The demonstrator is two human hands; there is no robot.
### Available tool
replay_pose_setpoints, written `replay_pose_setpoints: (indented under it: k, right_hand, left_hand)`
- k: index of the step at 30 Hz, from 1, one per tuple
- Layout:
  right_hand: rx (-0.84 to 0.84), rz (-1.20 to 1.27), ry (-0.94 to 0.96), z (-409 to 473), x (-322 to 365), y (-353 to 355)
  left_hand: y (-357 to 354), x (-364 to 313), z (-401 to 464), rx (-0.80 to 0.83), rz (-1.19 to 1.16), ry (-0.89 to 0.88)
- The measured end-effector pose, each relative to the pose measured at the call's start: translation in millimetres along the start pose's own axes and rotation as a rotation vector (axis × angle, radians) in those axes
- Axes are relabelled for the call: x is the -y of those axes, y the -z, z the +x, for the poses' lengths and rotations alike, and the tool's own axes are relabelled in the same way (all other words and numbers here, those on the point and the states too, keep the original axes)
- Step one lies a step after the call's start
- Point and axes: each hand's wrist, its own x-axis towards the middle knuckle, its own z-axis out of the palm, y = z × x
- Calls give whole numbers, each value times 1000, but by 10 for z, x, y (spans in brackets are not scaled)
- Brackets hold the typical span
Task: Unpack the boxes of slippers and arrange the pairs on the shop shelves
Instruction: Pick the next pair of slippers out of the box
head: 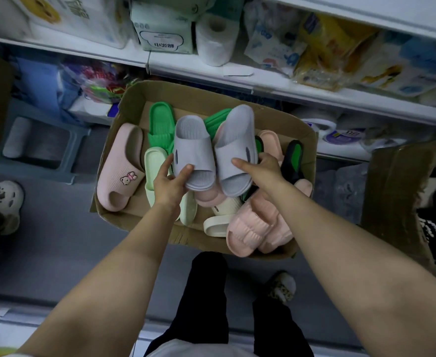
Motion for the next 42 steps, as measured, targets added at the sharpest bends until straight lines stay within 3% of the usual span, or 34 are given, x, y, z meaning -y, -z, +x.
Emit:
replay_pose_setpoints:
  k: [10,17,27,33,42]
  right_hand:
    - [-128,71,372,-602,270,961]
    - [-182,287,565,-1137,501,2205]
    - [-173,383,857,-1922,762,4126]
    - [-174,353,1076,-2419,1138,4983]
    - [-192,458,1322,-2936,2133,5542]
  left_hand:
    - [-665,-228,-755,136,84,-190]
    - [-1730,-423,-1632,329,23,-363]
    - [-3262,-686,-2954,407,-4,-681]
    - [-3845,-1102,-3692,490,-67,-846]
    - [-4366,-2175,-4260,573,-91,-1049]
